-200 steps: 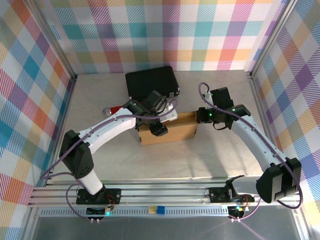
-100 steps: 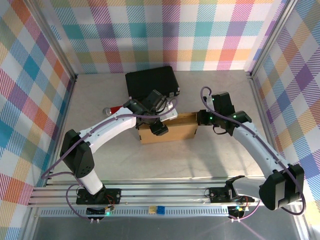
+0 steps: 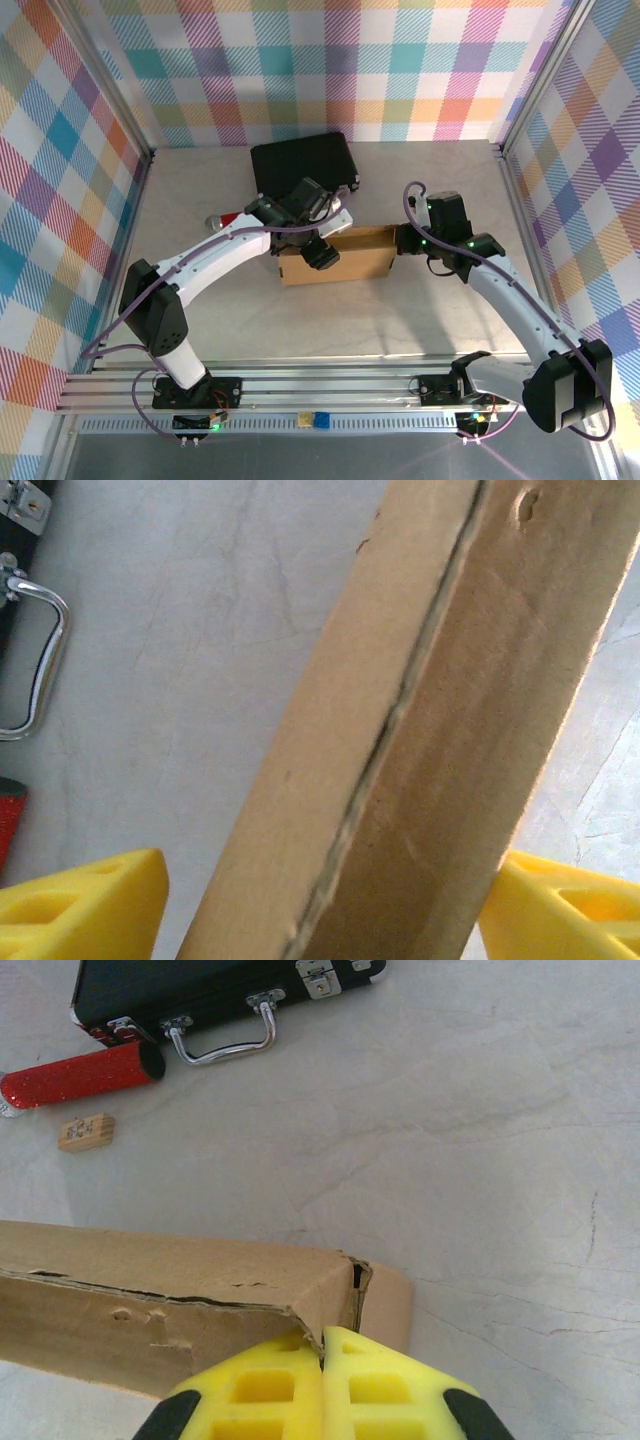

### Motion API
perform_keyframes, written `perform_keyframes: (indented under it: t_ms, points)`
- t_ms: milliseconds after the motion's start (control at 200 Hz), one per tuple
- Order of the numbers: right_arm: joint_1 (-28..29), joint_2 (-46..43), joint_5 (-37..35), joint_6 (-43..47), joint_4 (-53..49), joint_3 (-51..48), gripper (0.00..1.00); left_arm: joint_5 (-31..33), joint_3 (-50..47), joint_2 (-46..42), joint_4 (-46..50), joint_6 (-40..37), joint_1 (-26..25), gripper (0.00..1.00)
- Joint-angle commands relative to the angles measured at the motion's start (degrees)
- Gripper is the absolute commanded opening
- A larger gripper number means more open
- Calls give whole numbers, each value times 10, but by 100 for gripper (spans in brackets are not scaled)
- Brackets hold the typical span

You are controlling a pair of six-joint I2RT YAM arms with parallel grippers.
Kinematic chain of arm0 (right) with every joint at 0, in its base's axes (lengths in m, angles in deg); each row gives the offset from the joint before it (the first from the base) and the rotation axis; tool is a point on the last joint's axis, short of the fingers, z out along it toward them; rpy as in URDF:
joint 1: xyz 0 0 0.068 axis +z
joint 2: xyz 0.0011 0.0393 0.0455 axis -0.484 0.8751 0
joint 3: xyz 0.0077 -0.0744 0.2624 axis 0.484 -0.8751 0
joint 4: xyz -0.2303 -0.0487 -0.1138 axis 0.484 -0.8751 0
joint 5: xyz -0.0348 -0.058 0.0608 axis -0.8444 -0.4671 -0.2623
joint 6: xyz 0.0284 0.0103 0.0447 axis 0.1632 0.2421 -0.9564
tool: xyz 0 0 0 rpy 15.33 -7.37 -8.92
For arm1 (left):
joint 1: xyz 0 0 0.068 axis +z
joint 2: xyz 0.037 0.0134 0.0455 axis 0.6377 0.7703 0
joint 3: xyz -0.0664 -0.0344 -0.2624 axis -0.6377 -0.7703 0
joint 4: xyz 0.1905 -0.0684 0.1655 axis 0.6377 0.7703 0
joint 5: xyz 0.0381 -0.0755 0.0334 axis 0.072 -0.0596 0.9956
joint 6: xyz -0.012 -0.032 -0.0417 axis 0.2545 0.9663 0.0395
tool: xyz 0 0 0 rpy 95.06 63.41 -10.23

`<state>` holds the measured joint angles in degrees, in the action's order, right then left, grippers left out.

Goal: Fold the paper box

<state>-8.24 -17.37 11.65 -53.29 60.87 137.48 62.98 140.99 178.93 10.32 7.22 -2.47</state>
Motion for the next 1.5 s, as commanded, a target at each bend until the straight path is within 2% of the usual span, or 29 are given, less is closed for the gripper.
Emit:
perform_keyframes:
  t_ms: [0, 75, 295, 365, 540, 710, 835, 920, 1000, 1155, 1265, 1495]
  points:
    - [6, 1, -10, 11, -24, -7, 0, -15, -2, -47, -32, 60, 10, 86]
    - [7, 4, -10, 13, -25, -4, 0, -24, -8, -65, -36, 74, 11, 89]
    - [11, 12, -13, 14, -24, 0, 0, -13, -27, -133, -67, 139, 19, 87]
    - [13, 14, -17, 14, -25, 4, 0, 11, -29, -162, -60, 174, 33, 84]
    - [15, 24, -25, 17, -31, 17, 0, 49, -44, -235, 38, 261, 88, 63]
    - [17, 34, -26, 20, -36, 26, 0, 64, -94, -300, 134, 297, 113, 59]
    - [17, 38, -24, 21, -34, 28, 0, 17, -136, -310, 125, 261, 143, 59]
    - [18, 44, -22, 25, -35, 32, 0, -13, -137, -286, 118, 212, 159, 52]
    - [18, 52, -18, 30, -40, 40, 0, -52, -132, -270, 112, 153, 174, 59]
    - [18, 60, -16, 34, -44, 48, 0, -93, -156, -277, 82, 68, 175, 57]
    - [18, 61, -15, 36, -47, 50, 0, -84, -186, -287, 47, 36, 184, 58]
    - [18, 62, -10, 38, -46, 48, 0, -54, -194, -256, 4, 22, 191, 59]
